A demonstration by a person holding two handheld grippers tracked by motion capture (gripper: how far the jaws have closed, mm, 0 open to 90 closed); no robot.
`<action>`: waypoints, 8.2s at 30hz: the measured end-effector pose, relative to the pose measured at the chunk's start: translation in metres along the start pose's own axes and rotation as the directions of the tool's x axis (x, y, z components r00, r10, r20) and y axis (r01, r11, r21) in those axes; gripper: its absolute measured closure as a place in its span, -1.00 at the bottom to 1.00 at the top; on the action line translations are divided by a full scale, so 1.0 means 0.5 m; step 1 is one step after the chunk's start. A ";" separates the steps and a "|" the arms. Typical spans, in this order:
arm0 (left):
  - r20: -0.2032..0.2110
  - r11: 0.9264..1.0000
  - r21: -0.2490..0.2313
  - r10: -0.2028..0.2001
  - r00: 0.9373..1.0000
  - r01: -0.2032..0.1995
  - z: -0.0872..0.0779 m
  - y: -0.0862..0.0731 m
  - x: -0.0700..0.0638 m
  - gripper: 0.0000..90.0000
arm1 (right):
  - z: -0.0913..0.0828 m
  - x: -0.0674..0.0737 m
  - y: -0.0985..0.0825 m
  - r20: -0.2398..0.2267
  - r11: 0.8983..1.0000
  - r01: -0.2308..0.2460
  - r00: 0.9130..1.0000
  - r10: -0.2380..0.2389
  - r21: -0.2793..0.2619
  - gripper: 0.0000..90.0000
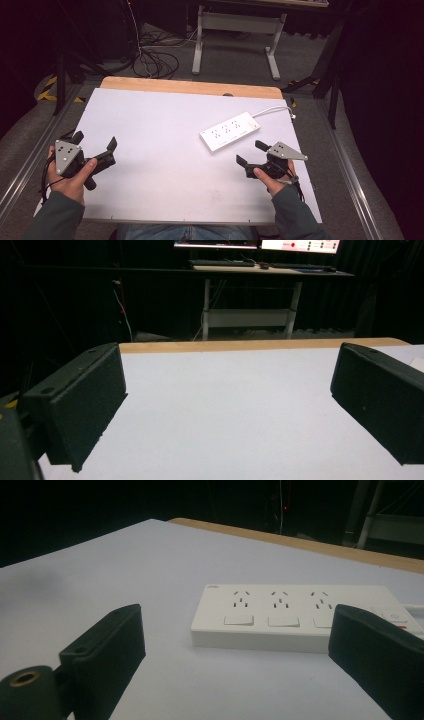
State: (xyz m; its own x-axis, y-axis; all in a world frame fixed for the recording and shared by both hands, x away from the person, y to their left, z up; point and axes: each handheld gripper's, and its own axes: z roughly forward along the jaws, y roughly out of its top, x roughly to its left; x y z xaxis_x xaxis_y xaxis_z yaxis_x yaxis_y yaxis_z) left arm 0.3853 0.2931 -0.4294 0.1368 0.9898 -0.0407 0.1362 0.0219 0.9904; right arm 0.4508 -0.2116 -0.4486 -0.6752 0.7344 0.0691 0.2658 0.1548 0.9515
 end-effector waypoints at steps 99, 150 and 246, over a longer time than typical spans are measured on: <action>0.038 0.999 0.036 0.035 0.999 -0.037 0.008 -0.009 -0.011 -0.95 | 0.092 0.025 0.056 0.002 0.956 0.175 0.984 -0.180 0.237 1.00; 0.039 0.998 0.046 0.038 0.999 -0.040 -0.004 -0.015 -0.005 -0.94 | 0.232 0.024 0.065 0.041 0.891 0.241 0.960 -0.277 0.384 1.00; 0.062 0.996 0.064 0.053 0.997 -0.057 0.005 -0.014 -0.013 -0.92 | 0.230 0.000 0.030 0.081 0.880 0.240 0.951 -0.297 0.409 1.00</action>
State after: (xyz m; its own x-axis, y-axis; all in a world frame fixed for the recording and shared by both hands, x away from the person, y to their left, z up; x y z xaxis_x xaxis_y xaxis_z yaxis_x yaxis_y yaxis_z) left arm 0.3857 0.2862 -0.4366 0.2047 0.9788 0.0034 0.1911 -0.0434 0.9806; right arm 0.5338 -0.1334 -0.4688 -0.6653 0.7066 -0.2411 0.3536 0.5826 0.7318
